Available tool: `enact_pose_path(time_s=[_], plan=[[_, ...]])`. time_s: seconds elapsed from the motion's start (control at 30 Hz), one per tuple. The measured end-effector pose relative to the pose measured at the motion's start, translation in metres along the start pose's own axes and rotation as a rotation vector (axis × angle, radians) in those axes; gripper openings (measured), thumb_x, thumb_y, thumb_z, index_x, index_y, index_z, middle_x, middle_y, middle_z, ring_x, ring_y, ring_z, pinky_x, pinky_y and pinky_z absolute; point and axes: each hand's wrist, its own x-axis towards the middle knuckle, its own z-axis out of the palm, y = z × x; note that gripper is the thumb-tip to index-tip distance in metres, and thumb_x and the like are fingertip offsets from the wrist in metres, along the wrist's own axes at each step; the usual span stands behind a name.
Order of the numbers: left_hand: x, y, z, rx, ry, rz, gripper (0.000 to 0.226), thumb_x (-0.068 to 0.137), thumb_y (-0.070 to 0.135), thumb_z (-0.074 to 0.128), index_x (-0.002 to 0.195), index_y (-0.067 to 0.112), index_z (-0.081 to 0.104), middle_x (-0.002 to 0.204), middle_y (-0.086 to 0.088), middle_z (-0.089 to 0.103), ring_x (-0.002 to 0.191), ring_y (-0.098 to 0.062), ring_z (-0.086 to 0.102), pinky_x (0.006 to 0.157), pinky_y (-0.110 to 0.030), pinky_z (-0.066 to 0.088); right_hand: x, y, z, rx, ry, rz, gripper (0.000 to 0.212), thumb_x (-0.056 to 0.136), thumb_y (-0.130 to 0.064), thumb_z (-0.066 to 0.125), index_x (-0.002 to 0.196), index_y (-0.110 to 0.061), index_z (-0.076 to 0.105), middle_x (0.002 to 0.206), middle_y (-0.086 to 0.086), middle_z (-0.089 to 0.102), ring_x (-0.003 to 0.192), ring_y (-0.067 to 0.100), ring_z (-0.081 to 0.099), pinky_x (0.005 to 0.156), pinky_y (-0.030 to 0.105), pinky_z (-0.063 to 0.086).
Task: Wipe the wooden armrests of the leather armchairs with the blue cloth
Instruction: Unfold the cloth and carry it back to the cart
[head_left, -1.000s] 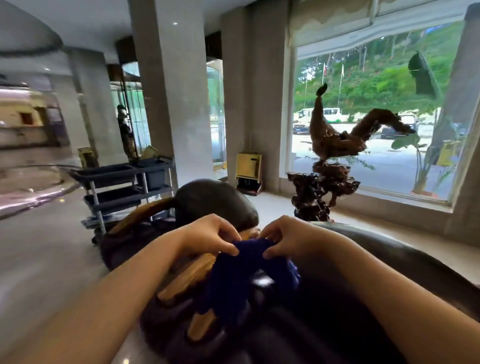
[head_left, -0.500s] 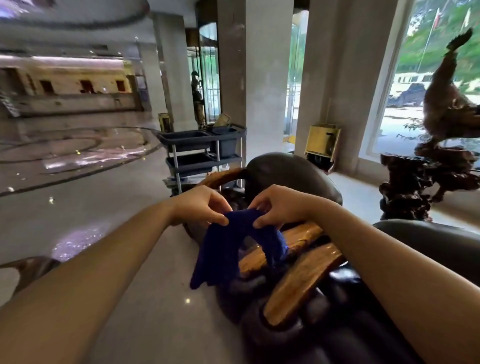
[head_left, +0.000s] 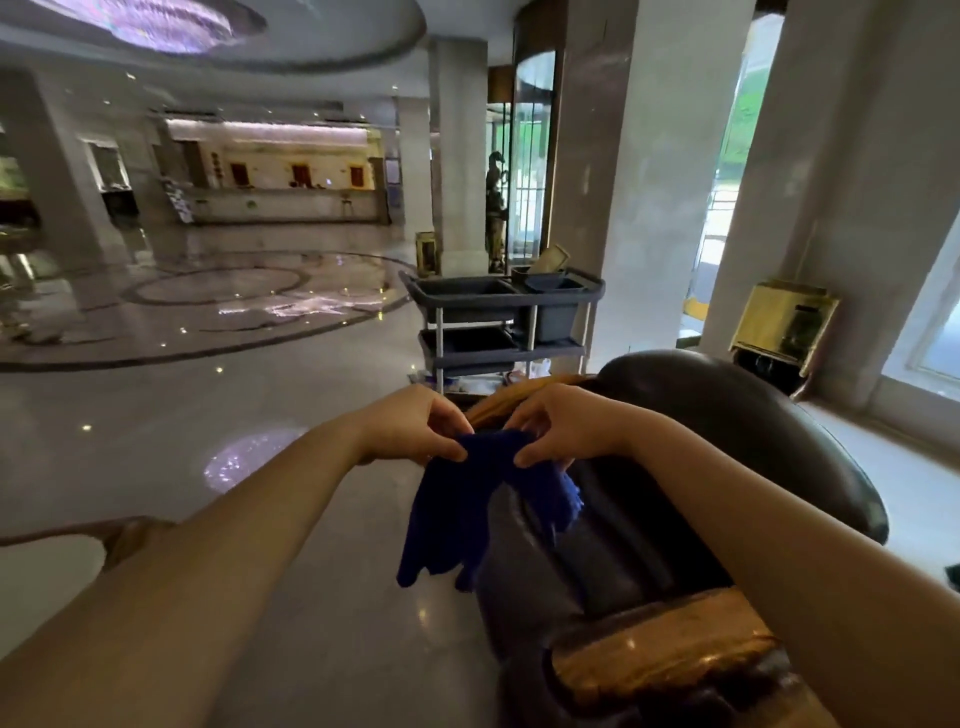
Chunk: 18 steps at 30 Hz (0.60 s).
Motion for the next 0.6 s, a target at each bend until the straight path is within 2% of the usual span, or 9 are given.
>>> enact_pose_path(time_s=[0.1, 0.17, 0.23, 0.33, 0.47, 0.6], plan=[[0.025, -0.043, -0.035, -0.003, 0.02, -0.026, 0.017, 0.081, 0.016, 0.063, 0.09, 0.031, 0.065, 0.09, 0.008, 0.068, 0.082, -0.003, 0.067, 0.063, -0.015, 0.053, 0.072, 0.004, 0.0, -0.004, -0.03, -0.032, 0.038, 0.078, -0.018, 0.071, 0.114, -0.015, 0.062, 0.111, 0.006, 0.065, 0.091, 0.021, 0.068, 0.073, 0.037, 0.06], [0.042, -0.073, -0.062, -0.003, 0.026, -0.03, 0.017, 0.082, 0.015, 0.063, 0.092, 0.028, 0.065, 0.09, 0.007, 0.068, 0.081, -0.002, 0.067, 0.062, -0.014, 0.052, 0.117, 0.001, 0.001, -0.004, -0.042, -0.042, 0.04, 0.079, -0.019, 0.07, 0.117, -0.018, 0.061, 0.099, 0.0, 0.067, 0.085, 0.015, 0.068, 0.072, 0.03, 0.059], [0.061, -0.106, -0.096, 0.007, 0.037, -0.037, 0.017, 0.081, 0.014, 0.063, 0.092, 0.027, 0.065, 0.089, 0.007, 0.068, 0.079, -0.002, 0.067, 0.06, -0.012, 0.051, 0.168, -0.004, 0.001, 0.009, -0.027, -0.046, 0.038, 0.079, -0.018, 0.071, 0.115, -0.017, 0.062, 0.087, -0.008, 0.065, 0.077, 0.01, 0.068, 0.062, 0.022, 0.057], [0.092, -0.149, -0.151, 0.021, 0.032, -0.038, 0.017, 0.081, 0.013, 0.064, 0.093, 0.025, 0.066, 0.09, 0.005, 0.068, 0.082, -0.006, 0.066, 0.061, -0.014, 0.052, 0.241, -0.013, -0.002, 0.05, 0.001, -0.033, 0.035, 0.078, -0.018, 0.072, 0.112, -0.016, 0.062, 0.084, -0.011, 0.065, 0.073, 0.008, 0.068, 0.059, 0.02, 0.056], [0.137, -0.203, -0.224, 0.022, 0.014, -0.023, 0.017, 0.081, 0.013, 0.063, 0.095, 0.023, 0.065, 0.093, 0.003, 0.067, 0.086, -0.009, 0.065, 0.069, -0.02, 0.054, 0.337, -0.023, -0.014, 0.041, 0.033, -0.022, 0.032, 0.078, -0.02, 0.071, 0.109, -0.021, 0.064, 0.086, -0.009, 0.067, 0.076, 0.006, 0.068, 0.06, 0.018, 0.056], [0.179, -0.246, -0.263, 0.024, 0.004, -0.013, 0.017, 0.082, 0.013, 0.063, 0.096, 0.022, 0.064, 0.094, 0.003, 0.066, 0.088, -0.01, 0.065, 0.071, -0.021, 0.054, 0.406, -0.022, -0.024, 0.041, 0.038, -0.005, 0.032, 0.077, -0.02, 0.072, 0.109, -0.02, 0.064, 0.083, -0.013, 0.066, 0.074, 0.006, 0.068, 0.061, 0.019, 0.056]])
